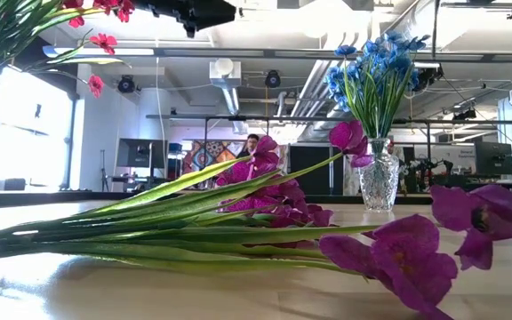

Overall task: Sort flowers into vase by color
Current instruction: Put the right violet flower into the bottom transparent flower vase

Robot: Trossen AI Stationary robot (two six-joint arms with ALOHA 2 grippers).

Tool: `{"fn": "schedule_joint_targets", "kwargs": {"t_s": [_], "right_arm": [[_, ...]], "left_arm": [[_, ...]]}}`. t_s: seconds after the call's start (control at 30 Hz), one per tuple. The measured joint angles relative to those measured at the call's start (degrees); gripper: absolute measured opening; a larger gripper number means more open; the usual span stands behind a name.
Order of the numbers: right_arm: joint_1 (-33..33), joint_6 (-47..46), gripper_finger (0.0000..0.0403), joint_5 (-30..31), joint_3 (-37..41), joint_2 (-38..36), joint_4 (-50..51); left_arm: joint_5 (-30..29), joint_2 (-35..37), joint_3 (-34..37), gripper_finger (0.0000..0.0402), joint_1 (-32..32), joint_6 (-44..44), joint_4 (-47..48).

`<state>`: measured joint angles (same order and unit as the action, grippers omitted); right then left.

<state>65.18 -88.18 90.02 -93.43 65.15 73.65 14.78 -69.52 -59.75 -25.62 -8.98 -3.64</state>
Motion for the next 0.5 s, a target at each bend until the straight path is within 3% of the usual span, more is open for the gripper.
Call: {"fn": "schedule_joint_targets", "kwargs": {"t_s": [0.1, 0.23, 0.5], "right_arm": [[-4.63, 0.0, 0.0, 0.0, 0.0, -0.01, -1.05], [-10.58, 0.34, 0.0, 0.01, 0.0, 0.2, -3.6], [-22.15, 12.51, 0.0, -4.16, 0.01, 2.8, -14.1]], "left_arm": [[0.01, -0.02, 0.0, 0.0132, 1.37, -3.16, -0.68], [0.07, -0.02, 0.0, 0.016, 2.18, -0.52, -1.03], [4.57, -0.02, 0.0, 0.0218, 4.28, 3.4, -1.12]]}}
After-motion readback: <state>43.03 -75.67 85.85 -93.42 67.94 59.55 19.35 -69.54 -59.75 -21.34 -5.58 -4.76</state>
